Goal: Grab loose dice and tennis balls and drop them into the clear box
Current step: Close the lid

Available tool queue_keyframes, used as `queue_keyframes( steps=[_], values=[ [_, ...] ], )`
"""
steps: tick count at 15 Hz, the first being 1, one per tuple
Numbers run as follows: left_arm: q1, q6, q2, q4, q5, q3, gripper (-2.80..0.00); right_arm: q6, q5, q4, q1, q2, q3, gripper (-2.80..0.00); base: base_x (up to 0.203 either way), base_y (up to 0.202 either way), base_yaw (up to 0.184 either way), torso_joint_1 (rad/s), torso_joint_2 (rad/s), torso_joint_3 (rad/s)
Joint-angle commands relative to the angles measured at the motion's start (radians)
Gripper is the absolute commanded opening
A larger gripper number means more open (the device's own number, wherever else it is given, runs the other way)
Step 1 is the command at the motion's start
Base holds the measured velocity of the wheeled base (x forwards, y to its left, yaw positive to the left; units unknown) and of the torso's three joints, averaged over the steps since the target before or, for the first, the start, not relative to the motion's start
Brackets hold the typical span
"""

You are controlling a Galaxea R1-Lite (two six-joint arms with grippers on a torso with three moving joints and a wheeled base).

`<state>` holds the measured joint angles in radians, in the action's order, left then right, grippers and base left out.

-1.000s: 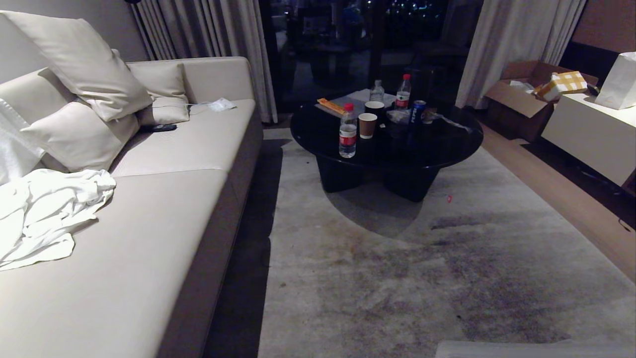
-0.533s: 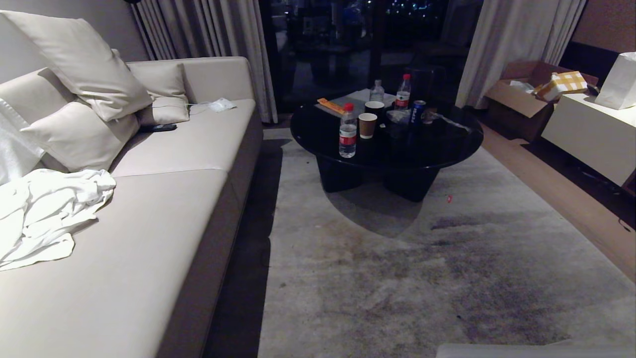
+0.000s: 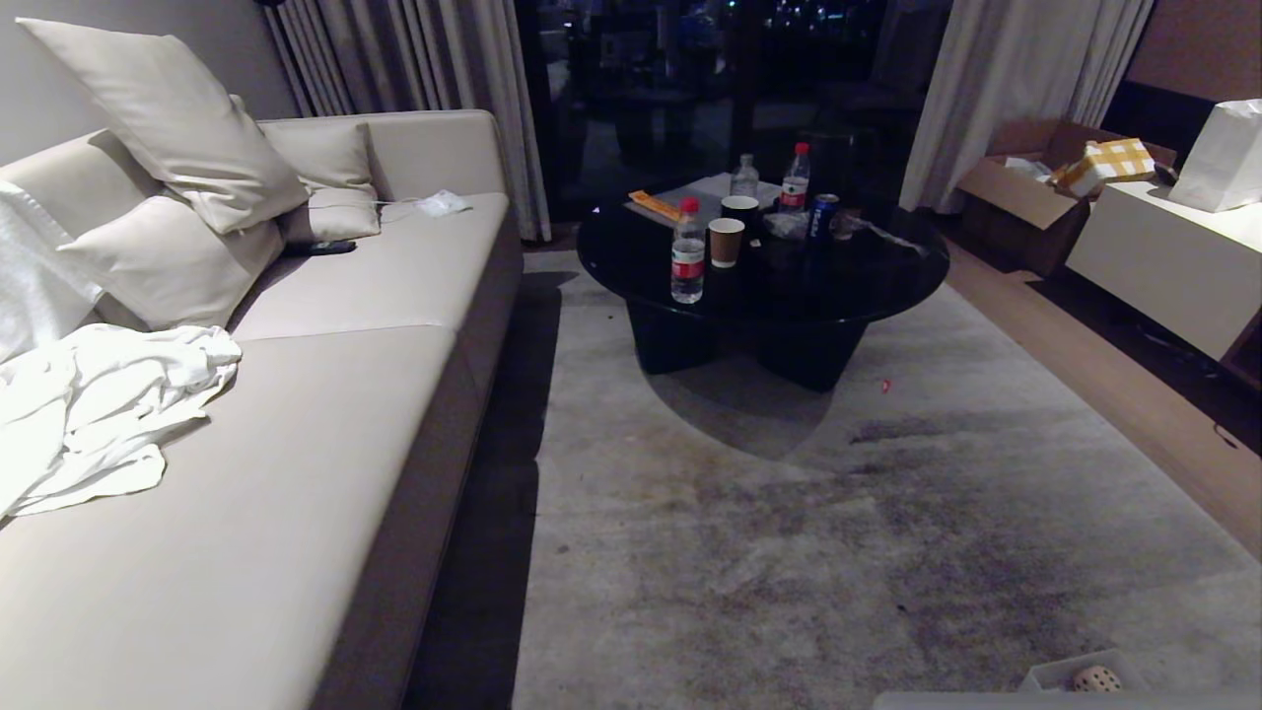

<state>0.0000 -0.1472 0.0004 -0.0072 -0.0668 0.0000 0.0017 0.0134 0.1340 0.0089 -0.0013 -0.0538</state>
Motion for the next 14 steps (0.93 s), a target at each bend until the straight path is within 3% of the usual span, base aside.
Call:
queue_keyframes(
  steps=[1,10,14],
  values=[
    [0.000,-0.002,0.001,0.000,-0.001,0.002,-2.80,0.000,0.000,0.001,0.000,0.001,0.000,-2.80,-0.184,0.000,0.004,-0.002,0.00,0.006],
    [0.000,-0.002,0.001,0.000,-0.001,0.002,-2.80,0.000,0.000,0.001,0.000,0.001,0.000,-2.80,-0.181,0.000,0.000,0.005,0.00,0.003],
    [0.000,0.000,0.001,0.000,-0.001,0.000,-2.80,0.000,0.000,0.001,0.000,0.001,0.000,-2.80,-0.027,0.000,0.000,0.001,0.00,0.003]
  ],
)
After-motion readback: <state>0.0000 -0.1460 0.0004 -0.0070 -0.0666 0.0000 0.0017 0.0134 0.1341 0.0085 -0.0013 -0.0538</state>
